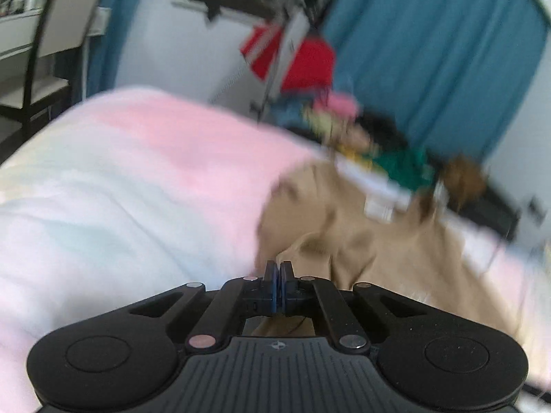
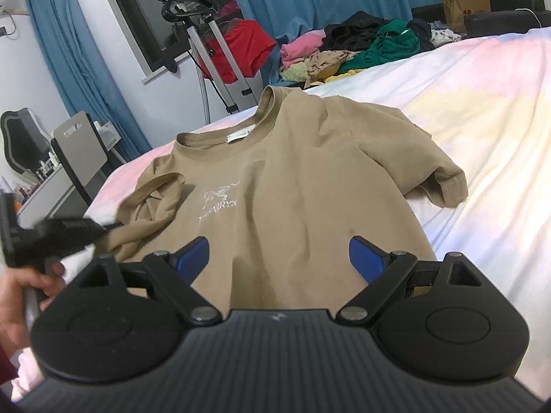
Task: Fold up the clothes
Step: 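Pinch and tug the shirt body with the left gripper to smooth it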
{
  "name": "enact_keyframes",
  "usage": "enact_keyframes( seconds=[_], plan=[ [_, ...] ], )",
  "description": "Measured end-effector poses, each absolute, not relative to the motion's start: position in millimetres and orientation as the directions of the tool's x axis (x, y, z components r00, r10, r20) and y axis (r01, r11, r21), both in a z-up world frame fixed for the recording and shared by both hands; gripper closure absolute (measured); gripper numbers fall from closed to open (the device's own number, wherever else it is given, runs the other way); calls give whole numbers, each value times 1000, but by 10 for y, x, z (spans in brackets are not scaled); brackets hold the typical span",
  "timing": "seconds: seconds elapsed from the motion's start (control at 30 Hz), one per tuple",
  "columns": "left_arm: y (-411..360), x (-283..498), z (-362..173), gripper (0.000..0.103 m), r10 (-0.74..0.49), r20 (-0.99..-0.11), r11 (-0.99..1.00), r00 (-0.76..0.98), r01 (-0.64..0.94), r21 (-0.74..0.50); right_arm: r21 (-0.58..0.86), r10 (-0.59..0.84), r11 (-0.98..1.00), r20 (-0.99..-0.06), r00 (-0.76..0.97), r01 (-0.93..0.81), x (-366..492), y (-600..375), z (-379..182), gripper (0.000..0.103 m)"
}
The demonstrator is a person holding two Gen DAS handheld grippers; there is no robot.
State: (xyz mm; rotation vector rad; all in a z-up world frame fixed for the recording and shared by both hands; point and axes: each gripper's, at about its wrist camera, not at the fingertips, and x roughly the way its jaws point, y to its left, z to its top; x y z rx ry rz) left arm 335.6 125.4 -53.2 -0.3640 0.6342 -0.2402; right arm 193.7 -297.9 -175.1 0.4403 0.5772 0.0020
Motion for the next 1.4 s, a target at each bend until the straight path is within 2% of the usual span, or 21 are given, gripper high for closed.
enact_keyframes(
  seconds=[0.17,0.23,0.33,0.43,0.5,0.6,0.67,0.73,0.83,0.93,1.0,1.03,1.07,1.1,1.17,1.23,1.3,1.4],
  plan=[
    [1947,3152,-302,102,-189,-466,890,864,-50,-454,403,124,907,-533,837,122,1947,-2978,-1767,13],
    [2210,3084,-321,102,-72,-503,889,861,-173,-423,401,124,908,-535,836,122,1947,-2972,-1769,13],
    [2523,3041,-457,102,114,-614,870,781,-377,-317,397,122,910,-537,834,122,1949,-2962,-1771,13],
    [2519,3042,-481,101,49,-587,883,808,-309,-352,392,121,912,-541,833,122,1950,-2954,-1778,13],
    [2517,3043,-498,95,5,-567,889,824,-264,-375,388,120,914,-542,832,121,1943,-2944,-1780,13],
    [2514,3044,-523,79,-61,-535,893,842,-193,-406,386,121,915,-540,833,118,1940,-2932,-1779,13],
    [2511,3044,-539,53,-105,-513,893,852,-146,-426,380,119,918,-542,832,116,1951,-2919,-1789,13],
    [2486,3066,-561,39,-145,-496,892,856,-104,-441,374,119,920,-548,828,116,1966,-2907,-1806,13],
    [2221,3298,-644,35,-164,-529,898,833,-96,-429,366,117,923,-556,823,116,1989,-2887,-1827,13],
    [1965,3527,-746,38,-138,-575,916,807,-116,-384,358,112,926,-561,820,118,2004,-2875,-1837,13],
    [1844,3671,-829,53,-87,-595,932,799,-146,-333,354,109,927,-564,818,121,2008,-2872,-1846,13],
    [1798,3733,-856,87,-66,-601,937,796,-157,-311,353,108,928,-565,818,121,2009,-2874,-1849,13],
    [1758,3773,-848,101,-49,-611,942,790,-166,-291,353,108,928,-566,818,122,2013,-2874,-1854,13],
    [1719,3803,-825,101,-29,-613,946,790,-177,-273,352,107,928,-566,817,123,2018,-2875,-1858,13],
    [1708,3773,-672,102,39,-556,943,830,-214,-253,354,105,927,-565,818,125,2029,-2879,-1862,13],
    [1713,3804,-526,102,145,-529,926,836,-303,-226,350,100,928,-560,822,126,2041,-2878,-1859,13],
    [1721,3882,-464,101,250,-540,911,804,-384,-151,341,87,931,-552,829,130,2053,-2874,-1847,13],
    [1747,4025,-585,101,315,-586,908,747,-417,-44,325,76,937,-540,838,124,2058,-2854,-1826,13]
  ],
)
